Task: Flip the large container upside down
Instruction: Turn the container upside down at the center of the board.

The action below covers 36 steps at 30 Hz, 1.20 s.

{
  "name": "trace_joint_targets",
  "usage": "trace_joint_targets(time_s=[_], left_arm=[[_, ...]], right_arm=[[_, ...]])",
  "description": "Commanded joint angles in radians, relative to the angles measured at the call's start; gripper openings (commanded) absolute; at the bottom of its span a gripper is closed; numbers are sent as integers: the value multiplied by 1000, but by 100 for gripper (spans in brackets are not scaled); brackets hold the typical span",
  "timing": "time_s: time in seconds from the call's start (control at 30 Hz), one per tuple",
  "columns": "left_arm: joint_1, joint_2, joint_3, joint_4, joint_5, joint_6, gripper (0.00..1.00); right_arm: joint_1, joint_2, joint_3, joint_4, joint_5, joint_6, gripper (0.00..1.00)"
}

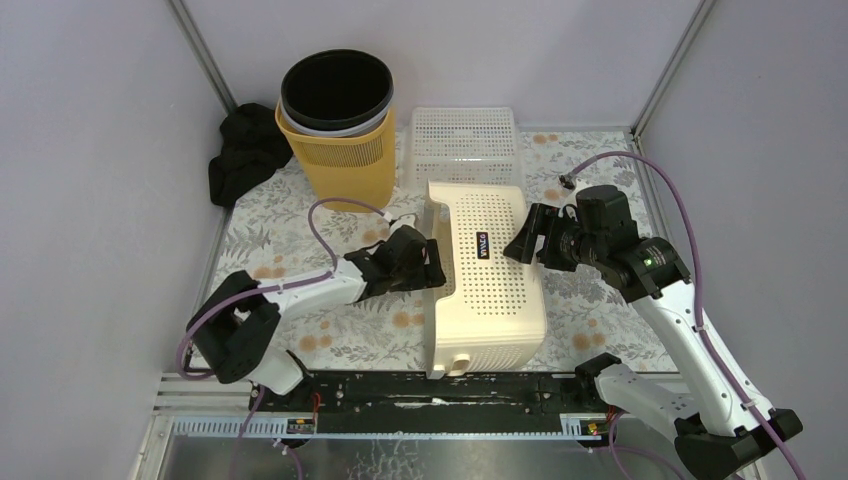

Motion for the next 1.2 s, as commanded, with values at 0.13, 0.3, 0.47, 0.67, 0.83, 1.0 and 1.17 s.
trace_joint_targets(time_s=[0.13,0.3,0.47,0.67,0.83,1.0,1.17], left_arm=[[2,-99,-85,-61,-23,-18,81],[15,-77,-144,-16,-34,-37,64],[19,-25,-144,3,-65,-24,42],[19,39,-133,29,-66,-19,31],[20,87,-124,49,-65,-11,31],[18,127,-118,79,-49,-7,31],[17,149,-123,101,-33,-7,30]], right_arm=[[2,2,58,42,-30,7,77],[3,11,64,51,-51,14,77],[3,20,80,46,-60,18,76],[2,36,115,40,-73,25,75],[3,46,128,47,-103,38,75],[4,61,125,73,-157,57,74],[7,71,103,132,-218,95,74]])
